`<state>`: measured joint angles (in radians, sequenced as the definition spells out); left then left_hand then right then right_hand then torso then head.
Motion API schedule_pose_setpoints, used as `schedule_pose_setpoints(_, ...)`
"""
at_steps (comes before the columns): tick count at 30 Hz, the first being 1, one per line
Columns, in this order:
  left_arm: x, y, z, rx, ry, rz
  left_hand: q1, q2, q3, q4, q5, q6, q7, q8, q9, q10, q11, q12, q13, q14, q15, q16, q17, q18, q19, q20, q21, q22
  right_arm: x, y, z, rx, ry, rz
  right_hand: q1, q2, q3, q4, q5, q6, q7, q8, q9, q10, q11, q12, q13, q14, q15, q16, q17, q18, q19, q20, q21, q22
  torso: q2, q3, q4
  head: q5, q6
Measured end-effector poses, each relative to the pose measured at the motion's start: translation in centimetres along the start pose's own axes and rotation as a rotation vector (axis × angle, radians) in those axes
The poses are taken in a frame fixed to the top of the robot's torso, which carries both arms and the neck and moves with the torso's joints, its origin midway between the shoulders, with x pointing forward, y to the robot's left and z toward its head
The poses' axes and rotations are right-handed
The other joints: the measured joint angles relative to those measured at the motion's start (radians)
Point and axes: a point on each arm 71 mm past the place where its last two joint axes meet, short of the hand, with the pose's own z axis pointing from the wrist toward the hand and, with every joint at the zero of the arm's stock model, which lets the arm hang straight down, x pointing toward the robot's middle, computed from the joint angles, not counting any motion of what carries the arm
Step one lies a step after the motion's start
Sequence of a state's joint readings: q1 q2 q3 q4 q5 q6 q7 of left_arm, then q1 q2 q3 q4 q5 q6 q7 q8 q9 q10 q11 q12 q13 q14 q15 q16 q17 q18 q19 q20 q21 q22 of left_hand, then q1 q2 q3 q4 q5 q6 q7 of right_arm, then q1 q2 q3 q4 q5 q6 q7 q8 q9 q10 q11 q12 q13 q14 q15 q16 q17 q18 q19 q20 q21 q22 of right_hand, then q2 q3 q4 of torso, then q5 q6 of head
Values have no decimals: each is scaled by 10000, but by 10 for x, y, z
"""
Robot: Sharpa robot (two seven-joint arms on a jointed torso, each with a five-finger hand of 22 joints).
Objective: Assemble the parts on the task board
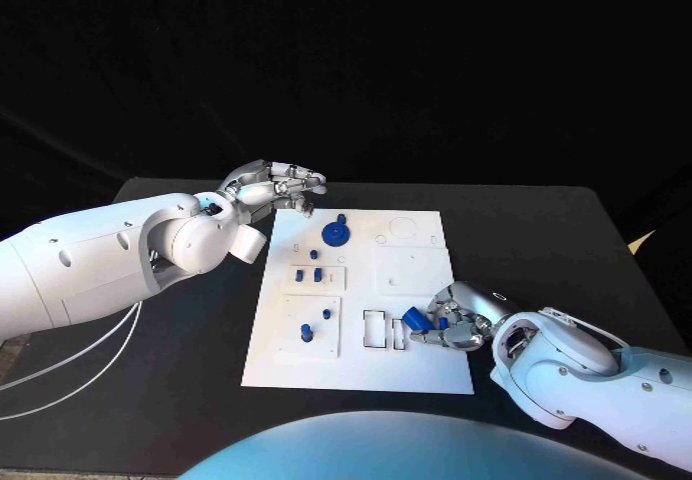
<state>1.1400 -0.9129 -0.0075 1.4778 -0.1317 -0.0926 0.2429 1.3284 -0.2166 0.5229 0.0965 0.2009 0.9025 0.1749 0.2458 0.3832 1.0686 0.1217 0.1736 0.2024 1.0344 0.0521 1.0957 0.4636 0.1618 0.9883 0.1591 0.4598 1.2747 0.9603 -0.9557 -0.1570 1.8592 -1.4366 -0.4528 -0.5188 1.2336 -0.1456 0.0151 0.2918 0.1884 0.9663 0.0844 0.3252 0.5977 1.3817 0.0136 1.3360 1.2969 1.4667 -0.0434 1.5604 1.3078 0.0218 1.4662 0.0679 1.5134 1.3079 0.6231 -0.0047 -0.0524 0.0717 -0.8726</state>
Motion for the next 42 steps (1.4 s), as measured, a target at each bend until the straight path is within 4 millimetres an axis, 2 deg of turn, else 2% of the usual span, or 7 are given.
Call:
schedule_pose_setpoints(5,0,0,0,0,3,-1,0,0,0,0,0,0,0,0,0,0,0,0,0,0,0,0,0,0,0,0,0,0,1,1,-1,5,-52,188,153,312,374,-17,463,364,-76,-38,-218,307,-130,337,114,1,-106,5,-1,1,-13,-95,261,-1,-1,1,3,13,0)
schedule_pose_setpoints(12,0,0,0,-1,-3,0,0,0,0,0,0,0,-1,0,-1,0,0,0,0,0,0,0,-8,0,0,0,0,0,1,2,-5,17,-281,668,267,415,918,-48,926,491,9,-36,-273,686,-327,765,114,0,-249,5,-2,1,0,-253,338,-2,-12,5,-9,30,0)
schedule_pose_setpoints(21,0,0,0,-1,-7,2,0,0,0,0,0,0,0,0,-2,0,0,0,1,0,0,0,-8,0,0,0,0,0,-10,12,-13,-324,-803,1277,306,377,1083,-48,1017,526,43,-35,-272,779,-351,868,113,-29,-277,43,-2,2,0,-253,405,-2,-27,4,-12,1,0)
schedule_pose_setpoints(25,0,0,0,0,-3,1,0,0,0,0,0,0,0,0,-2,1,0,0,0,0,0,0,-8,0,0,0,1,0,-12,19,-13,-483,-784,1474,301,382,1155,19,1237,527,46,-35,-273,779,-351,868,113,-36,-285,43,-2,1,0,-253,405,-3,-26,3,-9,-10,0)
schedule_pose_setpoints(30,1,0,1,1,11,-2,0,0,0,0,0,0,0,0,-2,1,0,0,1,0,0,0,-7,-1,0,0,0,0,-7,31,-8,-658,-430,1706,179,504,1185,23,1273,561,81,-35,-320,780,-350,868,112,-36,-285,43,-3,1,0,-253,405,-4,-12,0,1,14,0)
schedule_pose_setpoints(35,1,0,1,0,17,-4,0,0,0,0,0,0,0,0,2,1,0,0,-4,0,0,0,-8,0,0,0,0,0,-1,38,-4,-700,17,1784,-370,657,1320,48,1273,597,120,-35,-321,796,-334,868,111,-36,-285,43,-3,1,0,-252,405,-4,-5,0,8,27,0)
schedule_pose_setpoints(42,1,0,1,1,21,-5,0,0,0,0,0,0,-1,0,8,1,0,0,-8,0,0,0,-7,0,-1,0,0,0,5,44,1,-713,545,1760,-1014,572,1416,33,1134,635,154,47,-263,797,-333,868,111,-37,-284,43,-3,1,0,-252,404,-5,-5,-5,5,42,0)
